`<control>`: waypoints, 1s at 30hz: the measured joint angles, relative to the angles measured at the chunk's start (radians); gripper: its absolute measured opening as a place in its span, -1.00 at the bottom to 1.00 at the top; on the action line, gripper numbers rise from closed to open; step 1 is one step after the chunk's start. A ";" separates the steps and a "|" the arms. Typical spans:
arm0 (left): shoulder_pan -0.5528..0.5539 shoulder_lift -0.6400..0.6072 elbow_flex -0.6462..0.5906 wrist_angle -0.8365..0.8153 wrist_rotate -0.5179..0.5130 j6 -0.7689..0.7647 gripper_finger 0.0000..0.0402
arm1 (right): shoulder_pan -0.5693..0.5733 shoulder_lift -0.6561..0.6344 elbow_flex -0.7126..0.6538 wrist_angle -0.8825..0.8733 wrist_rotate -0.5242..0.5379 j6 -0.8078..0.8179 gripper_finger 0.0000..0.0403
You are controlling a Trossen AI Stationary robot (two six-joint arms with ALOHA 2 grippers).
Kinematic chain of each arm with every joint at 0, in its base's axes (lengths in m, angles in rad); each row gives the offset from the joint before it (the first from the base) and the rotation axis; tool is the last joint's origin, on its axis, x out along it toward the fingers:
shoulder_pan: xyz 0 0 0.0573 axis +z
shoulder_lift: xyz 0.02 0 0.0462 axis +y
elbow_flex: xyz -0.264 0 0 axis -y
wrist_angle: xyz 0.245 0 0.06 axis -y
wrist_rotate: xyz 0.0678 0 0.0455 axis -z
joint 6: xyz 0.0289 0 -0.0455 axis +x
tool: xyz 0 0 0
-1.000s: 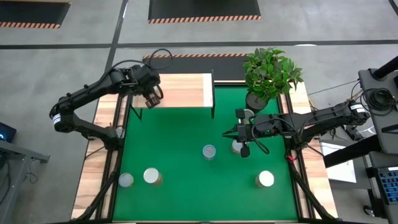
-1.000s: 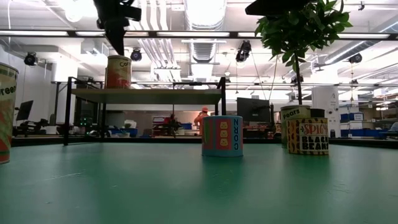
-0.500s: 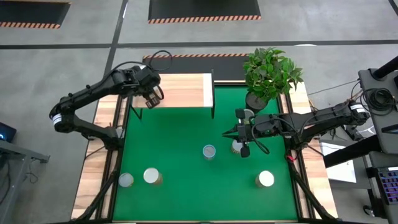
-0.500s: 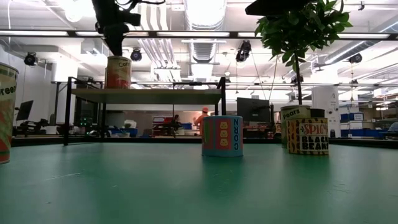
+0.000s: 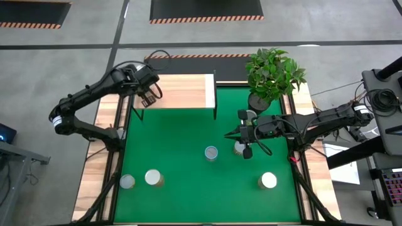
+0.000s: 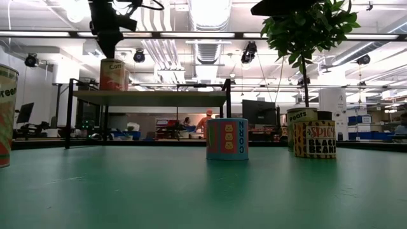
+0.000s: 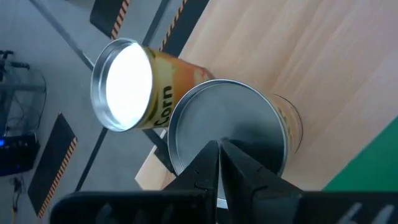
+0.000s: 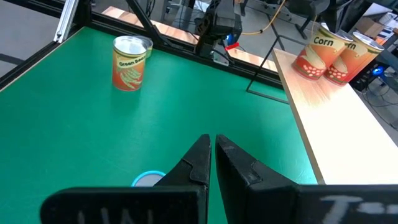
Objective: Pick and place cans onto a shelf
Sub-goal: Put the center orange can on the shelf aligned with the other orange can
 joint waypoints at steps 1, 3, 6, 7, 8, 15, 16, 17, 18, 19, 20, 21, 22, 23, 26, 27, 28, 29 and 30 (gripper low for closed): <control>0.010 0.000 -0.003 0.000 -0.001 0.003 -1.00 | 0.000 0.000 0.000 0.000 0.000 0.000 -0.94; 0.028 0.000 -0.008 0.001 -0.008 0.007 -1.00 | 0.000 0.000 0.000 0.000 0.000 0.000 -0.94; 0.051 -0.002 -0.011 0.002 -0.010 0.011 -1.00 | 0.000 0.000 0.000 0.000 0.000 0.003 -0.94; 0.056 -0.002 -0.011 0.002 -0.010 0.011 -1.00 | 0.000 0.000 0.000 0.000 0.000 0.003 -0.94; 0.061 -0.002 -0.011 0.002 -0.010 0.011 -1.00 | 0.000 0.000 0.000 0.000 0.000 0.003 -0.94; 0.070 -0.002 -0.013 0.031 -0.006 0.029 -1.00 | 0.000 0.000 0.000 0.000 0.000 0.002 -0.94; 0.070 -0.002 -0.013 0.034 -0.006 0.030 -1.00 | 0.000 0.000 0.000 0.000 0.000 0.002 -0.94; 0.070 -0.002 -0.013 0.035 -0.006 0.030 -1.00 | 0.000 0.000 0.000 0.000 0.000 0.003 -0.94; 0.070 -0.002 -0.013 0.036 -0.006 0.030 -1.00 | 0.000 0.000 0.000 0.000 0.000 0.003 -0.94; 0.070 -0.002 -0.013 0.036 -0.006 0.030 -1.00 | 0.000 0.000 0.000 0.000 0.000 0.003 -0.94; 0.070 -0.002 -0.013 0.035 -0.006 0.030 -1.00 | 0.000 0.000 0.000 0.000 0.000 0.003 -0.94; 0.070 -0.002 -0.013 0.035 -0.006 0.030 -1.00 | 0.000 0.000 0.000 0.000 0.000 0.003 -0.94; 0.070 -0.002 -0.013 0.035 -0.006 0.030 -1.00 | 0.000 0.000 0.000 0.000 0.000 0.003 -0.94; 0.070 -0.002 -0.013 0.034 -0.006 0.030 -1.00 | 0.000 0.000 0.000 0.000 0.000 0.003 -0.94; 0.069 -0.003 -0.013 0.030 -0.019 0.030 -1.00 | 0.000 0.000 0.000 0.000 0.000 0.002 -0.94; 0.069 -0.004 -0.014 0.029 -0.021 0.030 -1.00 | 0.000 0.000 0.000 0.000 0.000 0.002 -0.94; 0.069 -0.007 -0.014 0.029 -0.021 0.030 -1.00 | 0.000 0.000 0.000 0.000 0.000 0.002 -0.94; 0.069 -0.009 -0.014 0.029 -0.021 0.029 -1.00 | 0.000 0.000 0.000 0.000 0.000 0.003 -0.94; 0.069 -0.012 -0.014 0.029 -0.021 0.027 -1.00 | 0.000 0.000 0.000 0.000 0.000 0.003 -0.94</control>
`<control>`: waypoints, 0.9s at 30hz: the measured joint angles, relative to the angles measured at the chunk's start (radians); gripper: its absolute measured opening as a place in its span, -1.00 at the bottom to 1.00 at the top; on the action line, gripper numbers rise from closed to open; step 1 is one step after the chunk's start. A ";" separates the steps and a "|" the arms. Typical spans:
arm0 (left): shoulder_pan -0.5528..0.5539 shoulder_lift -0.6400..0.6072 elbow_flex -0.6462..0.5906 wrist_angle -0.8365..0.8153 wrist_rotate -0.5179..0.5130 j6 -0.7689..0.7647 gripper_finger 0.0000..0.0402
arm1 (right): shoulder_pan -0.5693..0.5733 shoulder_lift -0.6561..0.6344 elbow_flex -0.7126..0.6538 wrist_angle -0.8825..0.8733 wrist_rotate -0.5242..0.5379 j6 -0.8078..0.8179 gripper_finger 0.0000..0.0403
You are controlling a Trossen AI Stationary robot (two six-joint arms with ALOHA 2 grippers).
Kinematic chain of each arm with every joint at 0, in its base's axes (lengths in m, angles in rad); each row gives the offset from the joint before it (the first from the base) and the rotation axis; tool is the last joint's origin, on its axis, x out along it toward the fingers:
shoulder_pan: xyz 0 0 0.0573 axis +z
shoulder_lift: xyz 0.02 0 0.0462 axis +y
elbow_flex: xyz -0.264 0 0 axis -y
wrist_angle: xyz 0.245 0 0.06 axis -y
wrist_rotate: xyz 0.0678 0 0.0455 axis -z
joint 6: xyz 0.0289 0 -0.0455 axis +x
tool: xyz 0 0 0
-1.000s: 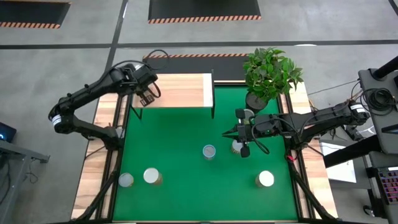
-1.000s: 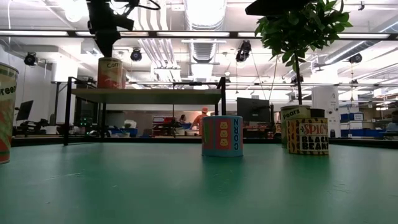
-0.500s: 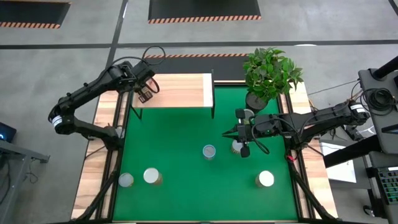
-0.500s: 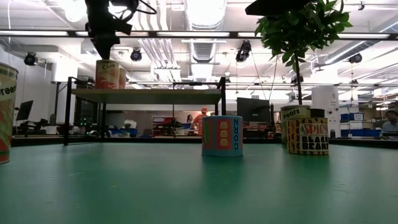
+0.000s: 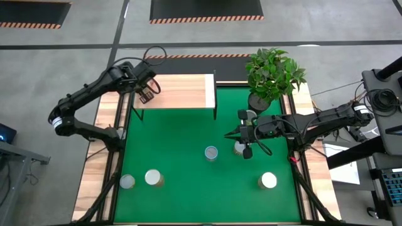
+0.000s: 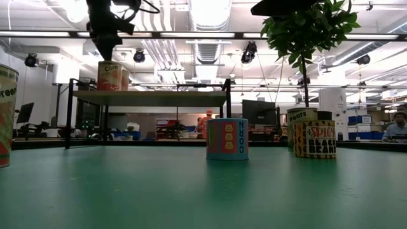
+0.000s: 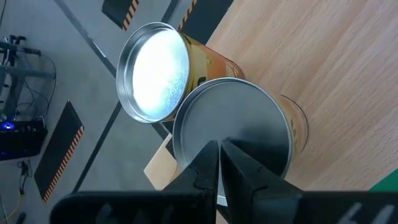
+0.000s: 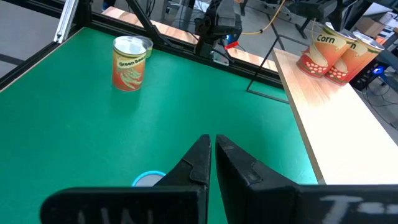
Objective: Pick and place cans onto a shelf
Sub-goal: Put the center orange can on the shelf aligned with the other orange can, then put the pink can on the shelf
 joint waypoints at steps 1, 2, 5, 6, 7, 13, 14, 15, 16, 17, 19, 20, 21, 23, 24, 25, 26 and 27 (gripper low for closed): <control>0.000 -0.002 0.000 0.000 0.000 -0.001 -1.00 | 0.000 0.000 0.000 0.000 0.000 0.000 -0.94; 0.000 -0.003 0.001 0.000 0.000 -0.002 -1.00 | 0.000 0.000 0.000 0.000 0.000 0.000 -0.94; 0.000 -0.005 0.013 0.001 -0.001 -0.009 -1.00 | 0.000 0.000 0.000 0.000 0.000 -0.001 -0.94; 0.000 -0.008 0.018 0.000 0.000 -0.012 -1.00 | 0.000 0.000 0.000 0.000 0.000 -0.001 -0.94; 0.000 -0.010 0.024 -0.001 0.000 -0.017 -1.00 | 0.000 0.000 0.000 0.000 0.000 -0.001 -0.94; -0.012 -0.045 0.060 -0.009 0.003 -0.093 -1.00 | 0.000 0.000 0.000 0.000 0.000 0.006 -0.94; -0.022 -0.058 0.061 -0.006 0.017 -0.120 -1.00 | 0.000 0.000 0.000 0.000 0.000 0.011 -0.94; -0.038 -0.073 0.061 -0.004 0.041 -0.149 -1.00 | 0.000 0.000 0.000 0.000 0.000 0.019 -0.94; -0.060 -0.088 0.061 0.001 0.068 -0.179 -1.00 | 0.000 0.000 0.000 0.000 0.000 0.027 -0.94; -0.091 -0.107 0.055 0.015 0.093 -0.210 -1.00 | 0.000 0.000 0.000 0.000 0.000 0.037 -0.94; -0.180 -0.148 0.033 0.063 0.115 -0.272 -1.00 | 0.000 0.000 0.000 0.000 0.000 0.064 -0.94; -0.238 -0.169 0.017 0.097 0.117 -0.294 -1.00 | 0.000 0.003 0.000 0.001 0.000 0.079 -0.94; -0.302 -0.193 -0.005 0.141 0.117 -0.309 -1.00 | 0.000 0.005 0.000 0.002 -0.001 0.093 -0.94; -0.437 -0.234 -0.059 0.238 0.117 -0.335 -1.00 | 0.005 0.020 0.000 0.004 0.000 0.126 -0.94; -0.512 -0.254 -0.092 0.302 0.108 -0.348 -1.00 | 0.009 0.031 0.000 0.007 0.000 0.140 -0.94; -0.586 -0.271 -0.128 0.371 0.090 -0.357 -1.00 | 0.015 0.044 0.000 0.007 0.000 0.160 -0.94; -0.659 -0.286 -0.166 0.440 0.062 -0.360 -1.00 | 0.024 0.062 0.000 0.009 0.000 0.183 -0.94; -0.734 -0.299 -0.203 0.506 0.032 -0.359 -1.00 | 0.034 0.082 0.000 0.014 0.000 0.199 -0.94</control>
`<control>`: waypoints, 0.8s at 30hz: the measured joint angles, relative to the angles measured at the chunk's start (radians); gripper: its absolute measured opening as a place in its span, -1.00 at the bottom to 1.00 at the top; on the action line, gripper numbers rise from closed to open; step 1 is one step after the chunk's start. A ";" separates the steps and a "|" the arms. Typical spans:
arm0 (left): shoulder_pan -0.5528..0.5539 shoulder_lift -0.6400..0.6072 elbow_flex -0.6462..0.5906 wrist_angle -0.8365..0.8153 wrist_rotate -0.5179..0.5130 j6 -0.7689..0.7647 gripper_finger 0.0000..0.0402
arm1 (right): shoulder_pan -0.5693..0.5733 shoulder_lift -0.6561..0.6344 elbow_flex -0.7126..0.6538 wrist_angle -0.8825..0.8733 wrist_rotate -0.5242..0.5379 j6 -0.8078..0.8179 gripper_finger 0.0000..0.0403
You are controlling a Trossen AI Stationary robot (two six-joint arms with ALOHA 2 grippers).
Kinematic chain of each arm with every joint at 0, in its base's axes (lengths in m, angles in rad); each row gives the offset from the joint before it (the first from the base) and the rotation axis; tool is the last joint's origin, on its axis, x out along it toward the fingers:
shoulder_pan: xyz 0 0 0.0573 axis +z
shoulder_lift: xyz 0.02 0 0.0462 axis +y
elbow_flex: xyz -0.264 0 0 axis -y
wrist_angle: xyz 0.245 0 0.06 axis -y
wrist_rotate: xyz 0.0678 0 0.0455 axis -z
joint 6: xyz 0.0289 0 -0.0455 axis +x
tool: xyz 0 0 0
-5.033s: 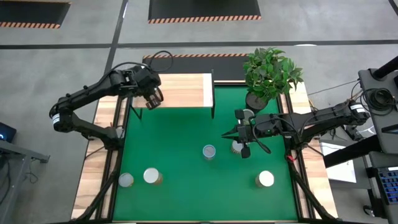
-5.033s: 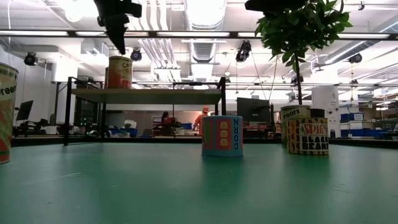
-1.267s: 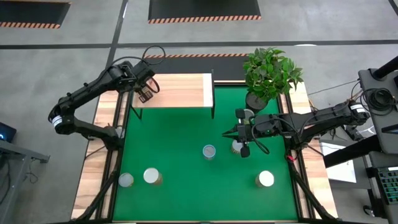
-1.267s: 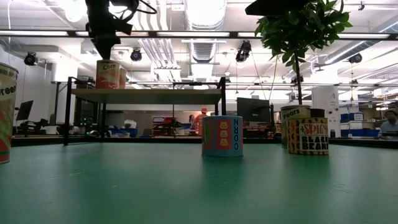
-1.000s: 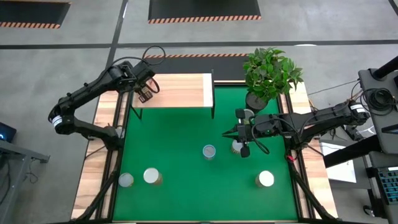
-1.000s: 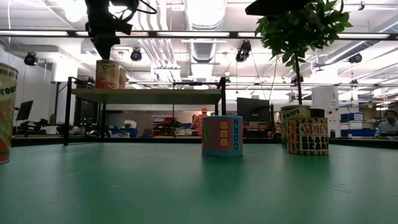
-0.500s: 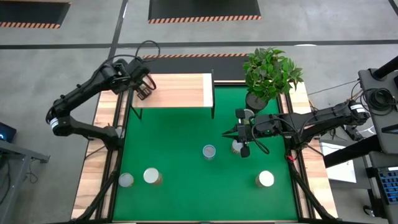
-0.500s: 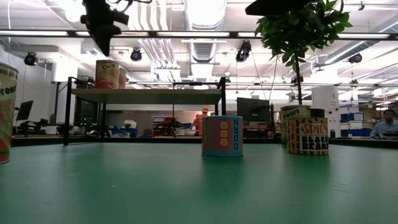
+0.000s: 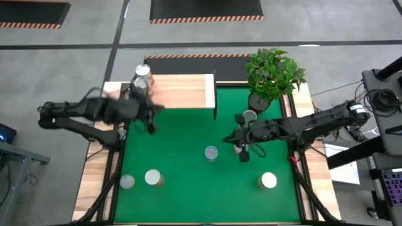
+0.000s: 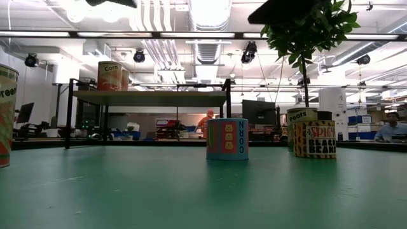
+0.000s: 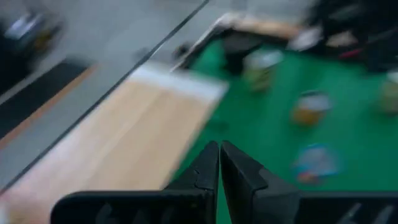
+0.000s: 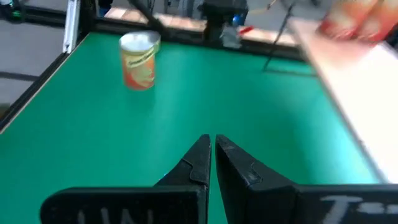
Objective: Pick and place cans onto a shelf
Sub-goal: Put the pink can on the shelf
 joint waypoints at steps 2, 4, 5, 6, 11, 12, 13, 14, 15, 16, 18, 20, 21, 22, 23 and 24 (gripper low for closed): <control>-0.136 -0.013 -0.070 0.131 -0.081 0.019 -1.00 | 0.023 0.047 0.000 0.011 0.000 0.030 -0.94; -0.258 -0.016 -0.128 0.243 -0.170 0.053 -1.00 | 0.044 0.094 0.000 0.027 0.001 0.051 -0.94; -0.311 -0.015 -0.153 0.288 -0.218 0.070 -1.00 | 0.055 0.116 0.003 0.027 0.009 0.066 -0.94; -0.359 -0.011 -0.173 0.335 -0.269 0.090 -1.00 | 0.063 0.138 0.011 0.026 0.014 0.084 -0.94; -0.536 0.027 -0.217 0.426 -0.501 0.149 -1.00 | 0.080 0.233 0.083 -0.045 0.015 0.158 -0.94; -0.556 0.036 -0.217 0.426 -0.539 0.153 -1.00 | 0.080 0.251 0.103 -0.084 0.015 0.167 -0.94; -0.572 0.044 -0.216 0.425 -0.574 0.156 -1.00 | 0.080 0.270 0.127 -0.127 0.015 0.175 -0.94; -0.586 0.051 -0.215 0.424 -0.601 0.157 -1.00 | 0.080 0.290 0.152 -0.167 0.016 0.184 -0.94; -0.596 0.057 -0.214 0.424 -0.621 0.159 -1.00 | 0.078 0.309 0.175 -0.200 0.017 0.190 -0.94; -0.603 0.061 -0.214 0.423 -0.633 0.163 -1.00 | 0.077 0.328 0.197 -0.230 0.021 0.196 -0.94; -0.609 0.065 -0.214 0.422 -0.638 0.171 -1.00 | 0.077 0.367 0.241 -0.279 0.038 0.209 -0.94; -0.609 0.066 -0.214 0.422 -0.639 0.182 -1.00 | 0.077 0.403 0.281 -0.323 0.041 0.212 -0.94; -0.609 0.066 -0.215 0.421 -0.639 0.185 -1.00 | 0.077 0.422 0.301 -0.341 0.041 0.212 -0.94; -0.609 0.066 -0.215 0.421 -0.640 0.190 -1.00 | 0.077 0.439 0.319 -0.349 0.041 0.212 -0.94; -0.609 0.066 -0.215 0.421 -0.639 0.192 -1.00 | 0.077 0.455 0.338 -0.357 0.040 0.211 -0.93; -0.609 0.066 -0.215 0.421 -0.640 0.195 -1.00 | 0.077 0.472 0.353 -0.366 0.040 0.210 -0.92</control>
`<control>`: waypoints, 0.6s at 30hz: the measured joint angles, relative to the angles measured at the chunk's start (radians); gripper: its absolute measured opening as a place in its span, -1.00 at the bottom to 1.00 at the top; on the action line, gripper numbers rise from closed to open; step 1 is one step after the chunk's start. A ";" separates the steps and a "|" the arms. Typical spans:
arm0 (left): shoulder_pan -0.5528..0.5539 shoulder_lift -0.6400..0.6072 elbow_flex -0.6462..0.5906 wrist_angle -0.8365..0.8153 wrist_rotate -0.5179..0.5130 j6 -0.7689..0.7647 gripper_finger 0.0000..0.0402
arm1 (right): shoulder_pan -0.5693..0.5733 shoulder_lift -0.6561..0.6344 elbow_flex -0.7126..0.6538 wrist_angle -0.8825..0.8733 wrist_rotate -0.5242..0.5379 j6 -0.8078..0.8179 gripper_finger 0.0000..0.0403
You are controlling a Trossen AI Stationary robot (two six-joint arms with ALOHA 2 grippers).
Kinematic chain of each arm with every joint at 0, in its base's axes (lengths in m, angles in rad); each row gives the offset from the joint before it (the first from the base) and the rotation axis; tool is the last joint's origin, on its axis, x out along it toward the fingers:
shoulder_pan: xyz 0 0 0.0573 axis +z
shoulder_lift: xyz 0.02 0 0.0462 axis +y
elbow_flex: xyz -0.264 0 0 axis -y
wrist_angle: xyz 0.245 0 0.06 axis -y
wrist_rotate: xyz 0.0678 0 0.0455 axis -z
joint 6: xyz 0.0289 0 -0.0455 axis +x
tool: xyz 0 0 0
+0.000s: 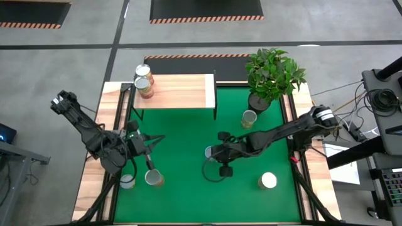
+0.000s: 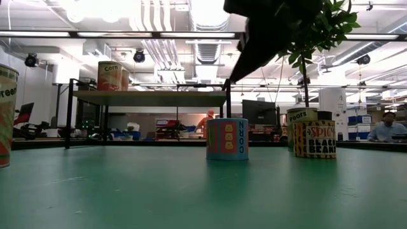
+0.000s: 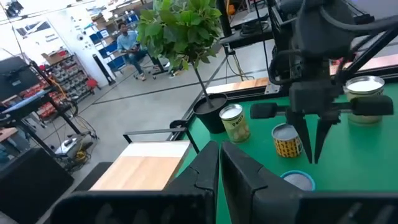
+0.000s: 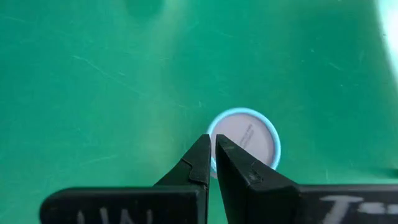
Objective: Pick and place cans onto a shelf
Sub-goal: Put the pink can on the shelf
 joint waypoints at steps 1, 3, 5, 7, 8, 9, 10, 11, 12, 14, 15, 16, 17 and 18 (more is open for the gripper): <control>0.000 0.000 0.000 0.000 0.000 0.004 -1.00 | 0.000 0.016 0.013 -0.002 0.000 -0.001 -0.90; 0.000 0.000 0.000 0.000 0.000 0.008 -1.00 | 0.000 0.048 0.040 -0.008 0.000 -0.001 -0.81; 0.000 0.000 0.000 -0.001 0.000 0.009 -1.00 | -0.001 0.078 0.070 -0.046 0.000 -0.001 -0.68; 0.000 0.000 0.000 -0.002 0.000 0.009 -1.00 | -0.005 0.105 0.099 -0.083 0.000 0.004 -0.50; 0.000 0.000 0.000 -0.002 0.000 0.009 -1.00 | -0.007 0.118 0.111 -0.099 0.000 0.013 -0.41; 0.000 0.000 0.000 -0.002 0.000 0.009 -1.00 | -0.008 0.128 0.123 -0.111 0.002 0.022 -0.31; 0.000 0.000 0.000 -0.002 0.000 0.009 -1.00 | -0.011 0.136 0.132 -0.125 0.002 0.025 -0.20; 0.000 0.000 0.000 -0.002 0.000 0.009 -1.00 | -0.011 0.148 0.139 -0.134 0.002 0.025 -0.09; 0.000 0.000 0.000 -0.002 0.000 0.009 -1.00 | -0.013 0.155 0.146 -0.139 0.005 0.024 0.02; 0.000 0.000 -0.001 -0.003 0.000 0.009 -1.00 | -0.017 0.165 0.151 -0.154 0.023 0.025 0.23; 0.000 0.000 -0.002 -0.003 0.000 0.008 -1.00 | -0.018 0.169 0.153 -0.164 0.038 0.025 0.33; 0.000 0.000 -0.002 -0.004 0.000 0.007 -1.00 | -0.021 0.172 0.156 -0.171 0.050 0.025 0.42; 0.000 0.000 -0.002 -0.005 0.000 0.007 -1.00 | -0.024 0.172 0.158 -0.178 0.057 0.025 0.52; 0.000 0.000 -0.002 -0.004 0.000 0.006 -1.00 | -0.029 0.172 0.158 -0.190 0.061 0.026 0.60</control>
